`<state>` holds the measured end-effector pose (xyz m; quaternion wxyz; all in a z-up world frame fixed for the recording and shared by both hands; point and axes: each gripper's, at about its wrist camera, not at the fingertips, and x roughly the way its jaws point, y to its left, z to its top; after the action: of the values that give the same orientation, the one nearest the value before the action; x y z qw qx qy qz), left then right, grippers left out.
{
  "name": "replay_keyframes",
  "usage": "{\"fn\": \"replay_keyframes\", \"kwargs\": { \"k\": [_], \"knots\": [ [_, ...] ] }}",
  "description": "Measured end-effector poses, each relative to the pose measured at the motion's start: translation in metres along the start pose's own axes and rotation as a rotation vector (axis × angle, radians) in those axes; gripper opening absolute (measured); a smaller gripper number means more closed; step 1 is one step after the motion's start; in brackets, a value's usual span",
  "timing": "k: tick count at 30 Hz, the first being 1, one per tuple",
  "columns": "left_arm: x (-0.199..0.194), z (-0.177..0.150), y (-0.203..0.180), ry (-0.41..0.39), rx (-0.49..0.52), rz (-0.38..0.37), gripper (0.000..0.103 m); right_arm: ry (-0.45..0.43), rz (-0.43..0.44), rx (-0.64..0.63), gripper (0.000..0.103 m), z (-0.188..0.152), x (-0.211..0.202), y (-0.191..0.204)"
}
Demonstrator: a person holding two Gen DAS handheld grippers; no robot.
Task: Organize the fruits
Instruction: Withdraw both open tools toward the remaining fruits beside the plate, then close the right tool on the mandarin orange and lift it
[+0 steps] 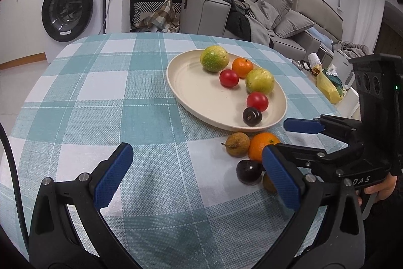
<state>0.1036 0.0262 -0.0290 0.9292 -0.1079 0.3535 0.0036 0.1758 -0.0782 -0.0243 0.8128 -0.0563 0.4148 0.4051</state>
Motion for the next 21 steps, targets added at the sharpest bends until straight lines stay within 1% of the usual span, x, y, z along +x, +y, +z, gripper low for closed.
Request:
{"fn": "replay_keyframes", "kwargs": {
  "k": [1, 4, 6, 9, 11, 12, 13, 19, 21],
  "knots": [
    [0.0, 0.0, 0.0, 0.004, 0.003, -0.004, 0.102, 0.003, 0.012, 0.0, 0.076, 0.001, 0.001, 0.001],
    [0.001, -0.001, -0.002, 0.015, 0.014, -0.012, 0.102, 0.013, 0.025, -0.001, 0.075, 0.002, 0.003, 0.003],
    [0.001, -0.001, -0.003, 0.012, 0.019, -0.016, 0.102, 0.03, 0.028, 0.003, 0.069, 0.002, 0.008, 0.004],
    [-0.001, -0.002, -0.003, 0.013, 0.019, -0.017, 0.102, 0.05, 0.035, 0.001, 0.063, 0.001, 0.014, 0.005],
    [-0.001, -0.002, -0.003, 0.012, 0.019, -0.018, 0.102, 0.05, 0.051, 0.002, 0.062, 0.001, 0.014, 0.006],
    [-0.001, -0.002, -0.003, 0.012, 0.02, -0.018, 0.102, 0.05, 0.058, 0.002, 0.059, 0.001, 0.014, 0.007],
    [-0.001, -0.002, -0.003, 0.012, 0.02, -0.017, 0.102, 0.051, 0.061, 0.002, 0.057, 0.001, 0.014, 0.007],
    [-0.001, -0.002, -0.003, 0.013, 0.021, -0.018, 0.102, 0.063, 0.11, 0.02, 0.055, 0.0, 0.016, 0.007],
    [-0.001, -0.002, -0.003, 0.013, 0.022, -0.017, 0.102, 0.063, 0.117, 0.019, 0.051, 0.0, 0.015, 0.008]
  ]
}}
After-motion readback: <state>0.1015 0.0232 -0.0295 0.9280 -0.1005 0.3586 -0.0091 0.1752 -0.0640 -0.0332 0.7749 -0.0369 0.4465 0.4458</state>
